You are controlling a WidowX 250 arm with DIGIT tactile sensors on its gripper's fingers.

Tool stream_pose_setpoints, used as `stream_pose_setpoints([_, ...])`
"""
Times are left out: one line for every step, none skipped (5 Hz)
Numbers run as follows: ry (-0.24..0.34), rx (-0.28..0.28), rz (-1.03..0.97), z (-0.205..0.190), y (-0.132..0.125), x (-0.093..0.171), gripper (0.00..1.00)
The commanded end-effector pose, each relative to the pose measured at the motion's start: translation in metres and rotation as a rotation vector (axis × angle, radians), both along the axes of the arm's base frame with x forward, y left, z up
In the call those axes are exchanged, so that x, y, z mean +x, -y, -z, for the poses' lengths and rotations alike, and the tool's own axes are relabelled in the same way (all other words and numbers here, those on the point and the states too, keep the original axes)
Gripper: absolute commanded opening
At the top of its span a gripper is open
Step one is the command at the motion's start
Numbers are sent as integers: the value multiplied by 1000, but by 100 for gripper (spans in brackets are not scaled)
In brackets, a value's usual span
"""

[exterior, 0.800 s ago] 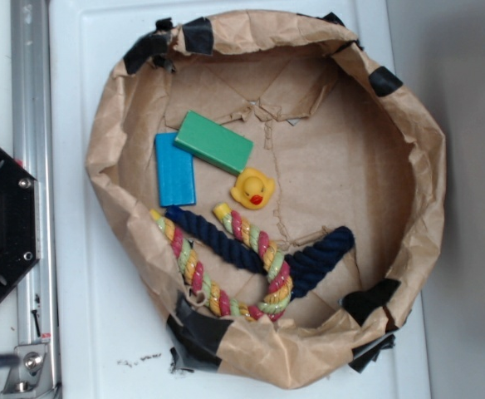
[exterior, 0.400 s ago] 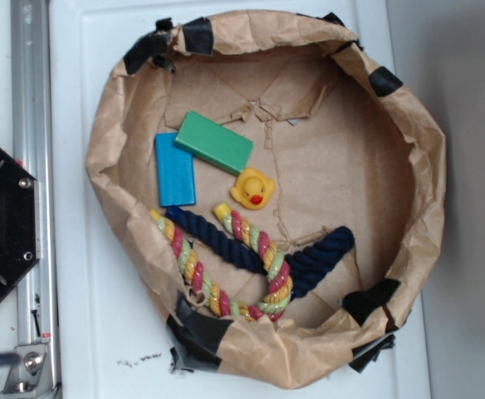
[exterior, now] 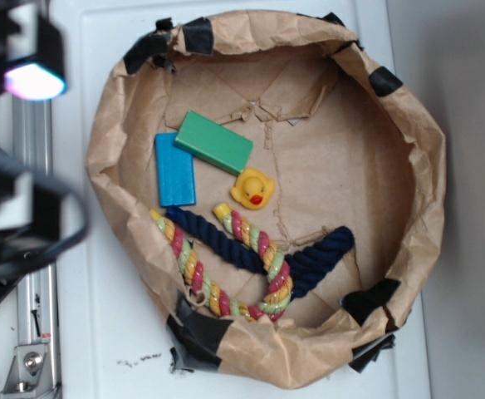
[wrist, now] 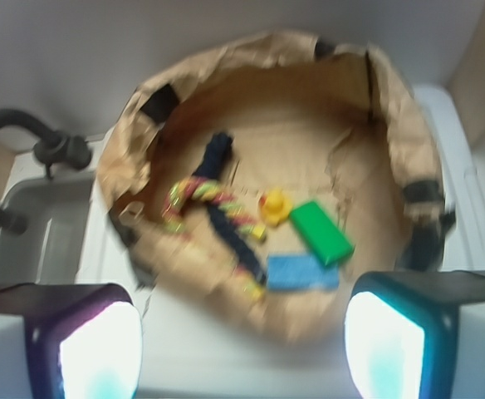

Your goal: Grab the yellow duck.

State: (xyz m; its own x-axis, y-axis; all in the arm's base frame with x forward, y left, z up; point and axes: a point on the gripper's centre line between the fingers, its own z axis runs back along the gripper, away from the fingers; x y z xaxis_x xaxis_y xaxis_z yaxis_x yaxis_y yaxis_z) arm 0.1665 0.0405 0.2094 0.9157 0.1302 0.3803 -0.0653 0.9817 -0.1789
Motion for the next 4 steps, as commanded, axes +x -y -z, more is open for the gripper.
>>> stream_pose_setpoints([-158,57,50,69,2,43,100])
stream_pose_setpoints([-178,103,132,107,9,60,100])
stream_pose_setpoints([-239,153,241,148,6,64,100])
stream_pose_setpoints([-282,160,249,163,0,67,100])
